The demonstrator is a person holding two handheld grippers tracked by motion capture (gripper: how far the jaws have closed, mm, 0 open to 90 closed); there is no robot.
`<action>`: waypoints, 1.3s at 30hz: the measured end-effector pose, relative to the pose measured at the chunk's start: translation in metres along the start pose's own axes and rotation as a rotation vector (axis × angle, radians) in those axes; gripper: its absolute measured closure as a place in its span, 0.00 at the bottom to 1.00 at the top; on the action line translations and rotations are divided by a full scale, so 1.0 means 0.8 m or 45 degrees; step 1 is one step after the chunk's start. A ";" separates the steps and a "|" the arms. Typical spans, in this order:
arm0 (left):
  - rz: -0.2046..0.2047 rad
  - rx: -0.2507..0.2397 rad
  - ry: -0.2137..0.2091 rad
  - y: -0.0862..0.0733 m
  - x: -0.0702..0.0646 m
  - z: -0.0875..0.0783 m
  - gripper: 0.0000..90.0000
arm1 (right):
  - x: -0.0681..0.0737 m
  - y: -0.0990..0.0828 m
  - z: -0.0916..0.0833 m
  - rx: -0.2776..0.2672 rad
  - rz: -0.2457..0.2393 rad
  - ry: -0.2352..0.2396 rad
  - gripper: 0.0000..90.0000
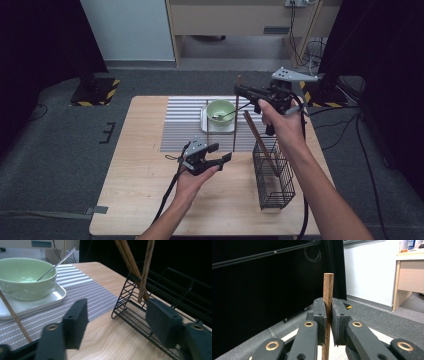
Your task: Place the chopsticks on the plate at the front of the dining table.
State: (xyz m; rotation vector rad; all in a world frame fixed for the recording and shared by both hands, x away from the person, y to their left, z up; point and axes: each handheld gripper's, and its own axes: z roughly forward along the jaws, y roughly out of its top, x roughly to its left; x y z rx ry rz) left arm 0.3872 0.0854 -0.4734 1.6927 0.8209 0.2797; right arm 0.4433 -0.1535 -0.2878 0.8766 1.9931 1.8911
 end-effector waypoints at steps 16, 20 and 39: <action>0.014 -0.007 -0.033 0.002 -0.009 0.001 0.69 | 0.004 -0.004 0.008 0.000 0.031 0.036 0.93; 0.019 -0.007 -0.049 0.004 -0.012 0.001 0.75 | 0.005 -0.004 0.010 -0.003 0.042 0.045 0.93; 0.051 0.012 -0.070 0.007 -0.016 -0.002 0.91 | 0.010 -0.007 0.017 0.016 0.050 0.069 0.93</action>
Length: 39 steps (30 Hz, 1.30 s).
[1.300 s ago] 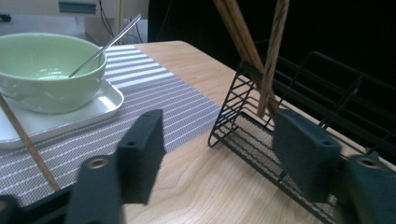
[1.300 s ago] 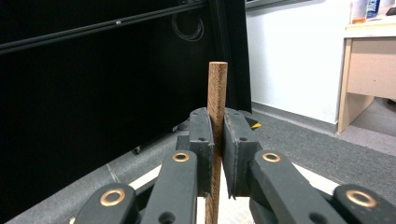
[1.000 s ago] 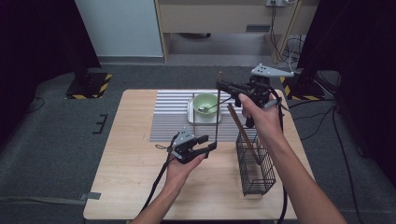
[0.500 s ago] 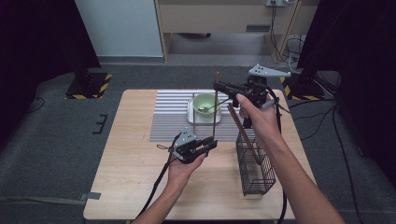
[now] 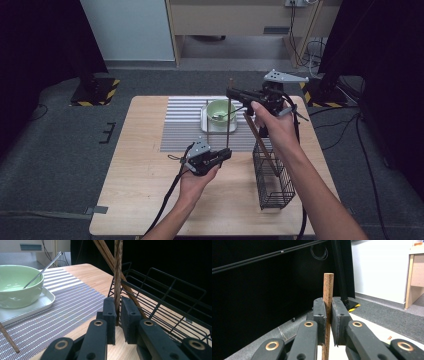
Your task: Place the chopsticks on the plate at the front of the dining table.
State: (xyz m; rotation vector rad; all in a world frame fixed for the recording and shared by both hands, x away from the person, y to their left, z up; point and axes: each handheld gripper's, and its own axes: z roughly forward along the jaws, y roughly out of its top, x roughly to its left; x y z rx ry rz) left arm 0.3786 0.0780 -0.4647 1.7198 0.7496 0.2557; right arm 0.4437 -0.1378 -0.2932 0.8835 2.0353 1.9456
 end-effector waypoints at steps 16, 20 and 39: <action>-0.023 -0.002 -0.016 0.000 0.003 -0.002 0.94 | -0.002 -0.009 0.006 0.011 0.012 0.007 0.93; -0.025 -0.005 -0.014 0.000 0.003 -0.003 0.95 | -0.003 -0.009 0.005 0.010 0.012 0.006 0.92; -0.050 -0.005 0.080 -0.001 0.003 -0.008 0.96 | -0.001 -0.013 0.005 0.082 -0.116 -0.122 0.51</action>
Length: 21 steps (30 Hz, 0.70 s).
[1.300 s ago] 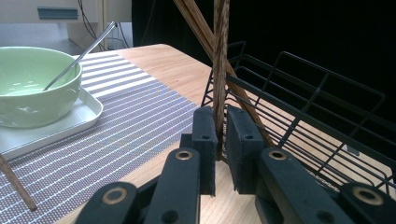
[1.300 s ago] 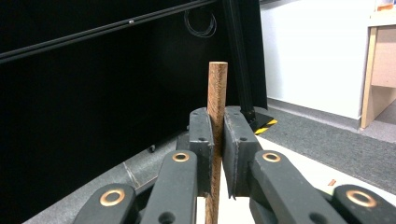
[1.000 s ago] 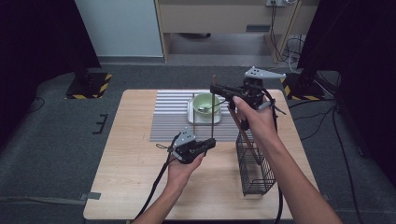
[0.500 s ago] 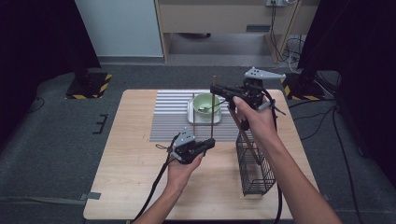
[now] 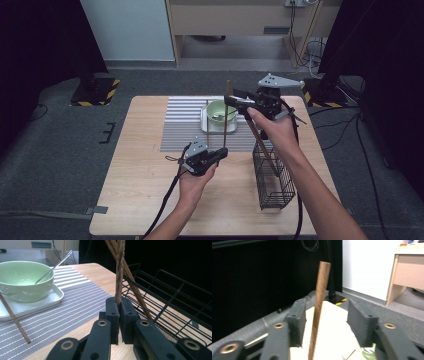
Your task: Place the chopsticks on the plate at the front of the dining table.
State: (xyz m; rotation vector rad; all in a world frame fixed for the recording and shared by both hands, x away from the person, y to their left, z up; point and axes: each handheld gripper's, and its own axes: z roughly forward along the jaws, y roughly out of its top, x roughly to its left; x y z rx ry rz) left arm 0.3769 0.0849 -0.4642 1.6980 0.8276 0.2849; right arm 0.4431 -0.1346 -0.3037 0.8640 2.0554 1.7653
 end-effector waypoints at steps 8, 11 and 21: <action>-0.033 -0.019 0.049 -0.003 0.016 -0.006 0.96 | -0.014 -0.018 -0.018 0.032 -0.025 -0.088 0.31; -0.020 -0.004 0.060 -0.004 0.017 -0.007 0.96 | -0.027 -0.029 -0.029 0.061 -0.038 -0.153 0.28; -0.006 0.014 0.077 -0.005 0.015 -0.013 0.96 | -0.074 -0.062 -0.066 0.127 -0.032 -0.331 0.20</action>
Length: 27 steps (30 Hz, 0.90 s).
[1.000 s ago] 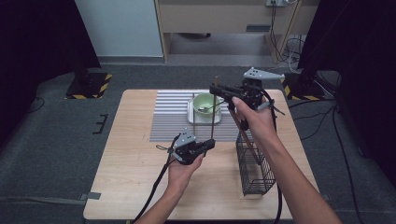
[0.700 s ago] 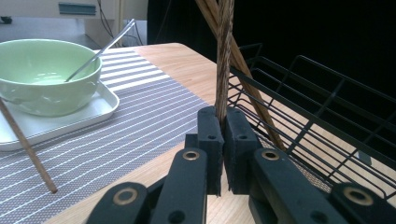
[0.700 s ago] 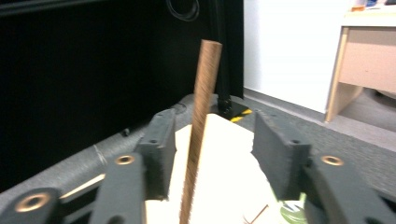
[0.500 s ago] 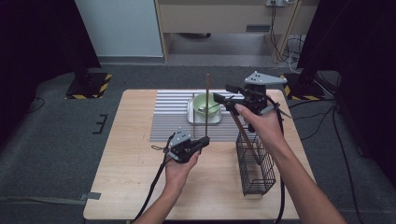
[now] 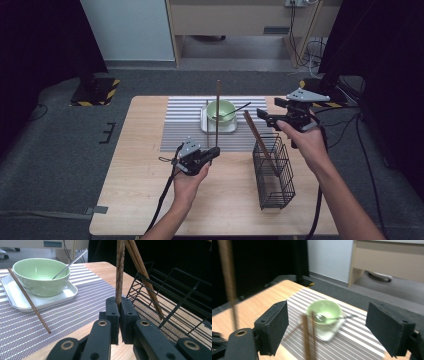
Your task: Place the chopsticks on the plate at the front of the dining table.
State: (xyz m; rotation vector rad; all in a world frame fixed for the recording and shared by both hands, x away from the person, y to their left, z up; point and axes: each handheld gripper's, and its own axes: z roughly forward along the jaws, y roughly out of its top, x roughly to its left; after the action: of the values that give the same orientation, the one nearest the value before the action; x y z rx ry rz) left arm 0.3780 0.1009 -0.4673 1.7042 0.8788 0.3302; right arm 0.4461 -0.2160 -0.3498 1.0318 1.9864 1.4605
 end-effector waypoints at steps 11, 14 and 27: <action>-0.011 -0.001 0.050 0.007 0.010 0.009 0.96 | -0.074 -0.045 -0.011 0.024 0.152 -0.173 0.14; -0.011 0.003 0.066 0.008 0.010 0.010 0.96 | -0.091 -0.066 -0.012 0.050 0.206 -0.225 0.13; 0.018 0.033 0.127 0.024 0.022 0.013 0.96 | -0.138 -0.174 -0.016 0.207 0.339 -0.403 0.11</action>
State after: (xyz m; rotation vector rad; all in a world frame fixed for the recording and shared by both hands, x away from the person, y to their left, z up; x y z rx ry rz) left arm 0.4033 0.1042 -0.4570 1.7301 0.9477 0.4184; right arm 0.4630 -0.3323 -0.4835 1.5434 1.8118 1.1823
